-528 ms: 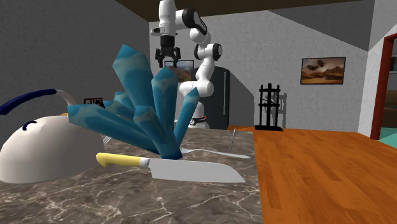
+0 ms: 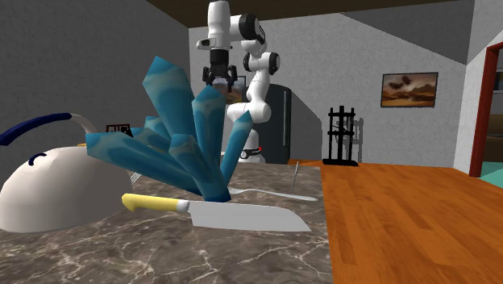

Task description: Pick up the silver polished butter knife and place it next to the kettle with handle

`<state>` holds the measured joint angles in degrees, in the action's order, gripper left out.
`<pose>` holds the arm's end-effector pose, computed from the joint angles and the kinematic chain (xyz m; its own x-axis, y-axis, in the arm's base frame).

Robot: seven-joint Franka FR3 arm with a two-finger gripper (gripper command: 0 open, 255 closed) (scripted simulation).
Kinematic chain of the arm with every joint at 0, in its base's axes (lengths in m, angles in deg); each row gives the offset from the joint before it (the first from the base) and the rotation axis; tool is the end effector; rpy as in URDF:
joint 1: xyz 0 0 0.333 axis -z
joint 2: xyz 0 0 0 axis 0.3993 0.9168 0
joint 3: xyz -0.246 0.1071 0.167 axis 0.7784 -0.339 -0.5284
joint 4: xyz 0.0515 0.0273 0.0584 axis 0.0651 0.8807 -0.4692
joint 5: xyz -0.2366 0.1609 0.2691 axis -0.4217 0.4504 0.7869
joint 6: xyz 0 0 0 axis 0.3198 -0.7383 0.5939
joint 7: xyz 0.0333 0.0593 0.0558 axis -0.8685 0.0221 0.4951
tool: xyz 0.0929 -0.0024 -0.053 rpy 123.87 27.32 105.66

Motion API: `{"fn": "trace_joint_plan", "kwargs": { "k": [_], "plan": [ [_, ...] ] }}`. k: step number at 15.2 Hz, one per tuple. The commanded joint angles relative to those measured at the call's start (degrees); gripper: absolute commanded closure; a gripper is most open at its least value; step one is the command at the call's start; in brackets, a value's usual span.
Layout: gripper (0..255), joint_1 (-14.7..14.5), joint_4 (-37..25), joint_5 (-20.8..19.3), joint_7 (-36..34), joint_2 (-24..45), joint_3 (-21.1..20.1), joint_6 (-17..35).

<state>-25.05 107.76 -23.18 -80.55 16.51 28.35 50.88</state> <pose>0.3215 0.0483 0.5798 0.9978 0.0609 -0.0278 0.0618 -0.9975 0.0334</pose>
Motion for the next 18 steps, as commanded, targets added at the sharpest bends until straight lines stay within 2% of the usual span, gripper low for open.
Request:
{"fn": "trace_joint_plan", "kwargs": {
  "k": [1, 10, 18],
  "plan": [
    [0, -0.8, 0.2, 1.2, -1.6, 2.5, -1.9, 2.6],
    [0, -3.7, -2.9, 4.5, -8.9, 15.4, -10.2, 12.5],
    [0, -5.6, -10.0, 3.3, -16.2, 29.8, -17.2, 19.6]
  ]
}}
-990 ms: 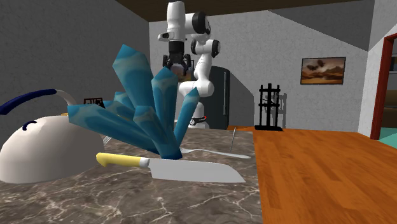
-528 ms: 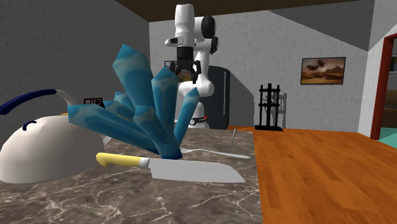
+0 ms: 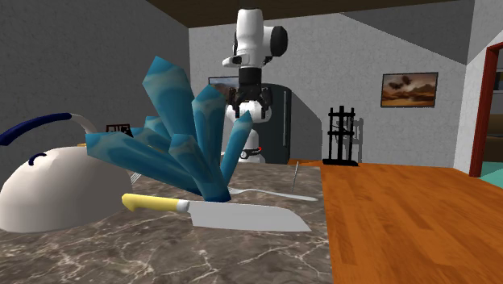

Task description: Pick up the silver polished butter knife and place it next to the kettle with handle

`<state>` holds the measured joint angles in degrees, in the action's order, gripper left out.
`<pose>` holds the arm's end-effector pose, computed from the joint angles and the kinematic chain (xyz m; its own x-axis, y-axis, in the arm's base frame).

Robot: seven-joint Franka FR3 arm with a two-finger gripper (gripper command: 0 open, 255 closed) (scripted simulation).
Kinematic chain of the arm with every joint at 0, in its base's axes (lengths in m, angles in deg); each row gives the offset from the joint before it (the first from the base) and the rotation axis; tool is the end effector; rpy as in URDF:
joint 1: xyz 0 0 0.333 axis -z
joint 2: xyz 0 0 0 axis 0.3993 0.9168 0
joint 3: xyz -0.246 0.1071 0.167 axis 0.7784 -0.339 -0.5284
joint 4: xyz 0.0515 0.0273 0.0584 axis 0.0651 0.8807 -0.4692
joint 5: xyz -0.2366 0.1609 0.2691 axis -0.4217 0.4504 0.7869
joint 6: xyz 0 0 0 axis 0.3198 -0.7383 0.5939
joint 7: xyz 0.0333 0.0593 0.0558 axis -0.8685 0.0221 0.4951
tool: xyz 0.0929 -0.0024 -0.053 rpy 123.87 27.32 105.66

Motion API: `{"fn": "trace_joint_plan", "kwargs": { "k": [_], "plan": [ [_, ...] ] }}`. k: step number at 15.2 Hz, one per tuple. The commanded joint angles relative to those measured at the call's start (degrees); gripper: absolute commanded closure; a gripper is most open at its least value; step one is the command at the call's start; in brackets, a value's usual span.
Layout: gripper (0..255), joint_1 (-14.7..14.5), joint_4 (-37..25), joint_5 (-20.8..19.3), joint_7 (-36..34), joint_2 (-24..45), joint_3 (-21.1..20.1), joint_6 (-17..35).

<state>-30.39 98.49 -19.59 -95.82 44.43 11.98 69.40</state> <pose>0.4161 0.2419 0.4804 0.9873 0.1537 -0.0408 0.1544 -0.9879 0.0159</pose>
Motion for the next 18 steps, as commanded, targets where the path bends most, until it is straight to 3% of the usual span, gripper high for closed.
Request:
{"fn": "trace_joint_plan", "kwargs": {
  "k": [1, 8, 15, 18],
  "plan": [
    [0, -0.5, -1.9, -0.8, -2.0, 3.8, -1.6, 1.8],
    [0, -3.4, -11.9, -6.6, -9.6, 18.5, -5.8, 5.2],
    [0, -9.3, -25.6, -14.0, -16.3, 34.2, -6.7, 5.2],
    [0, -10.0, -25.9, -14.8, -16.9, 35.9, -6.5, 6.4]
  ]
}}
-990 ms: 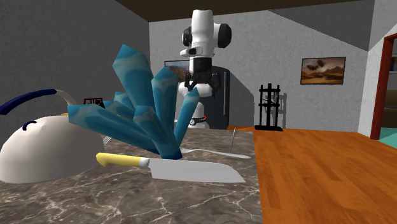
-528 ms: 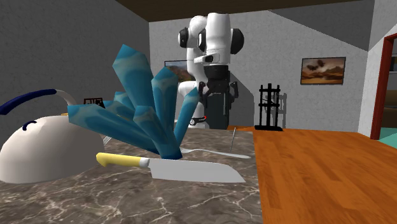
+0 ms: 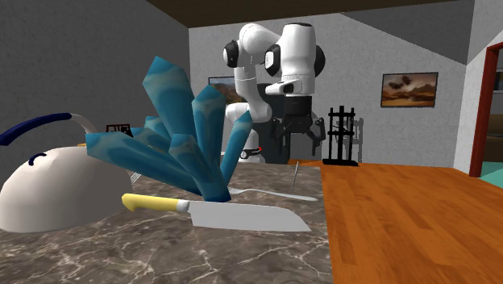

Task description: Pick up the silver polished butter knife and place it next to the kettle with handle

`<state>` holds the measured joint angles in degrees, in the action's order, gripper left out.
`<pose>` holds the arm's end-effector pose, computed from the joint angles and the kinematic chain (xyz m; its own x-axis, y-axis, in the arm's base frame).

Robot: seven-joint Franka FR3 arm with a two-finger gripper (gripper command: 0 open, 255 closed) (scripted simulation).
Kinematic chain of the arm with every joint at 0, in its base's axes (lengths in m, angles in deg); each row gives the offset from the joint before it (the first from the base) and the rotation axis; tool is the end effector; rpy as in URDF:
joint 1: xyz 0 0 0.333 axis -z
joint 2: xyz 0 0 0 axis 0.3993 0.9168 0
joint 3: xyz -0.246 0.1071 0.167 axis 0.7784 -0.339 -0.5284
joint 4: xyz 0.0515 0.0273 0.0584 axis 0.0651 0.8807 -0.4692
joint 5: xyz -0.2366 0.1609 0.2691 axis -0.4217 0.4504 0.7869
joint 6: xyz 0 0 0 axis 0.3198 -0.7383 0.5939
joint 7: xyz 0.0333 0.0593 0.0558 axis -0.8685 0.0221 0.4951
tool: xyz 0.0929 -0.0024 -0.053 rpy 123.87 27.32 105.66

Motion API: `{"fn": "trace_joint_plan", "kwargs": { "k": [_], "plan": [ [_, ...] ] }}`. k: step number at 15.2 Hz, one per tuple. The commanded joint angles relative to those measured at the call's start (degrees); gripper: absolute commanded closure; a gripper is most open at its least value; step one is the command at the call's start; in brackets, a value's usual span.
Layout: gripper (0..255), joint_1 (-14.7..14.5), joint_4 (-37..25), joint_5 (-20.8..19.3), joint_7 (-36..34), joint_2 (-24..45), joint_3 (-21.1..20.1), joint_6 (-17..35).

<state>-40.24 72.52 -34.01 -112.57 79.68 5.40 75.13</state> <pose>0.4816 0.4260 0.3838 0.9701 0.2368 -0.0526 0.2370 -0.9715 -0.0028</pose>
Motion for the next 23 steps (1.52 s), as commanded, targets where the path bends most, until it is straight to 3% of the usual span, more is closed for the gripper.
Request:
{"fn": "trace_joint_plan", "kwargs": {
  "k": [1, 6, 13, 14, 23],
  "plan": [
    [0, -0.2, 0.5, -0.5, -0.3, 0.9, 0.2, 1.3],
    [0, -0.4, 2.3, -1.3, -0.8, 2.2, 0.6, 4.3],
    [0, -0.4, 2.3, -1.3, -0.8, 2.2, 0.6, 4.3],
    [255, -0.4, 2.3, -1.3, -0.8, 2.2, 0.6, 4.3],
    [255, -0.4, 2.3, -1.3, -0.8, 2.2, 0.6, 4.3]
  ]
}}
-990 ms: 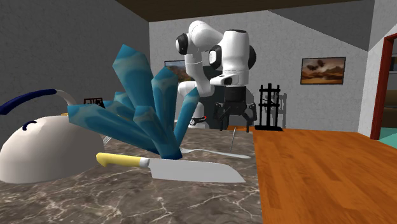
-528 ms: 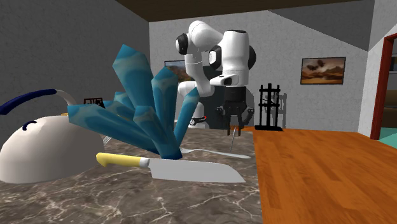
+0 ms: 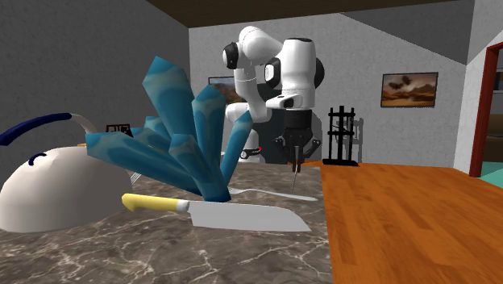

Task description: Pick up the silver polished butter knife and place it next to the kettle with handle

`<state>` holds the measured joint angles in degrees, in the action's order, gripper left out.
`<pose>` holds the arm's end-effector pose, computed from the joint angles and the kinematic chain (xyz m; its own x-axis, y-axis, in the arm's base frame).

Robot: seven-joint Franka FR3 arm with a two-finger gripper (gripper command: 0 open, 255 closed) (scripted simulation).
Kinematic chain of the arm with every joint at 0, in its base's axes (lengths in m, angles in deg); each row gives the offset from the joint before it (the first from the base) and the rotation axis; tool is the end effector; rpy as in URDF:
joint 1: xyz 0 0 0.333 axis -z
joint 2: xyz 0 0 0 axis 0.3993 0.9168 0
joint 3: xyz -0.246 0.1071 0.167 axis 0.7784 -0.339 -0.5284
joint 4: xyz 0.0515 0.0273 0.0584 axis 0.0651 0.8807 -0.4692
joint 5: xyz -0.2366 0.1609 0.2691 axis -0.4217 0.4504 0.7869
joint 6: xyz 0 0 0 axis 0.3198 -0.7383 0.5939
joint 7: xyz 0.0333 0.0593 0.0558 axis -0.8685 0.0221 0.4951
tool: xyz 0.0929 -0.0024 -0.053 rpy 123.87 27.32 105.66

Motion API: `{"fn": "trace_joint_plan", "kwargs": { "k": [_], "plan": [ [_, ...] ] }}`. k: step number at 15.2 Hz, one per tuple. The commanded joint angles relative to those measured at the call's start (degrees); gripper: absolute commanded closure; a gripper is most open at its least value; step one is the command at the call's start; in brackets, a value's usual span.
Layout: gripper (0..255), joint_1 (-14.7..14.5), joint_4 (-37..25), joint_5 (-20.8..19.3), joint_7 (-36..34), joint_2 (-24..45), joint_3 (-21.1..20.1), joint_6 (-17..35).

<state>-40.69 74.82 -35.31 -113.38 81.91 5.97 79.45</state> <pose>0.4809 0.4271 0.3483 0.9700 0.2375 -0.0520 0.2376 -0.9714 -0.0030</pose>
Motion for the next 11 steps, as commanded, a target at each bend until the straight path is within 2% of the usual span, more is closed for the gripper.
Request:
{"fn": "trace_joint_plan", "kwargs": {
  "k": [1, 11],
  "plan": [
    [255, 0.1, -0.3, 0.2, 0.1, -0.4, -0.1, -0.6],
    [255, 0.5, -4.2, 1.9, 1.1, -3.3, -0.9, -7.1]
  ]
}}
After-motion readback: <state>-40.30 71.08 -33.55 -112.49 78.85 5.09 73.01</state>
